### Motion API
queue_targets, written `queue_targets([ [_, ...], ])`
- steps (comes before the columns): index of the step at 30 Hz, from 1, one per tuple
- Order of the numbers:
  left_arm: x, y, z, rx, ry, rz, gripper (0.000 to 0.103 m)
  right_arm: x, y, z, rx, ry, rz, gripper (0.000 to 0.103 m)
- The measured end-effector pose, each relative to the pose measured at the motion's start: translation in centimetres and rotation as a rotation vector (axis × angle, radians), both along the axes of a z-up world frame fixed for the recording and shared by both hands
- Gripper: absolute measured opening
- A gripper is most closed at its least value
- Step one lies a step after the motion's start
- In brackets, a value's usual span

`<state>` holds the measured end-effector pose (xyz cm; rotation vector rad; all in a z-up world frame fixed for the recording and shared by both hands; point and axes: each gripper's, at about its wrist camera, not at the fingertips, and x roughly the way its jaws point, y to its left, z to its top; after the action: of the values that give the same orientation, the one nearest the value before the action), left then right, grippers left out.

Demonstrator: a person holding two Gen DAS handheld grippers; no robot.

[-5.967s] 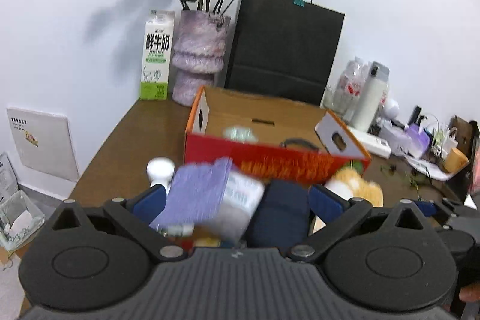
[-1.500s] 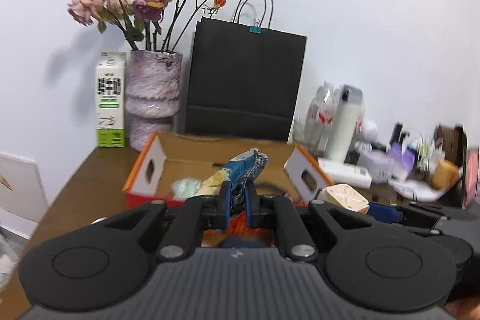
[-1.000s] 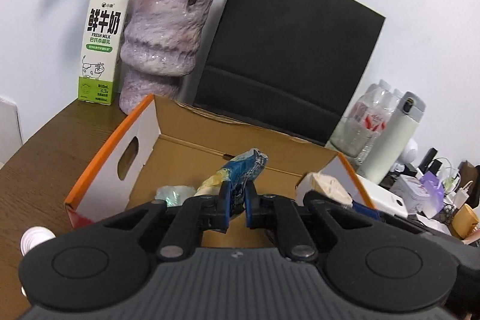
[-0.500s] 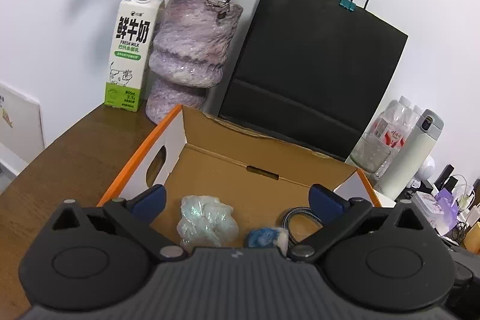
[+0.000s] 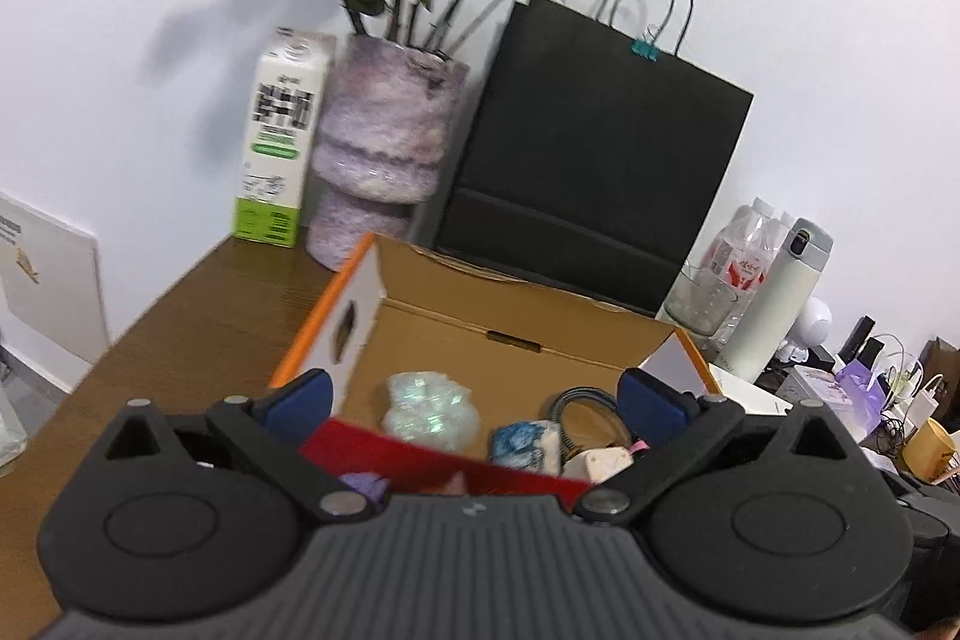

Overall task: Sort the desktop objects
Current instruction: 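Move both tools back toward the white caps and white tissue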

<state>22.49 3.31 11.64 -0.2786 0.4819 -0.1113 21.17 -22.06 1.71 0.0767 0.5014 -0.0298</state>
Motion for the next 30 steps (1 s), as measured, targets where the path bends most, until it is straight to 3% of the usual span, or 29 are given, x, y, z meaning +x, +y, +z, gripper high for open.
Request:
queue_targets([
  [15, -6.8, 8.2, -2.7, 0.086, 0.072, 0.135, 0.103, -7.9, -2.9, -3.7, -0.037, 0.073, -0.051, 0.100],
  [30, -7.1, 10.1, -4.2, 0.156, 0.101, 0.173, 0.103, -8.5, -3.7, -4.4, -0.030, 0.084, -0.067, 0.100],
])
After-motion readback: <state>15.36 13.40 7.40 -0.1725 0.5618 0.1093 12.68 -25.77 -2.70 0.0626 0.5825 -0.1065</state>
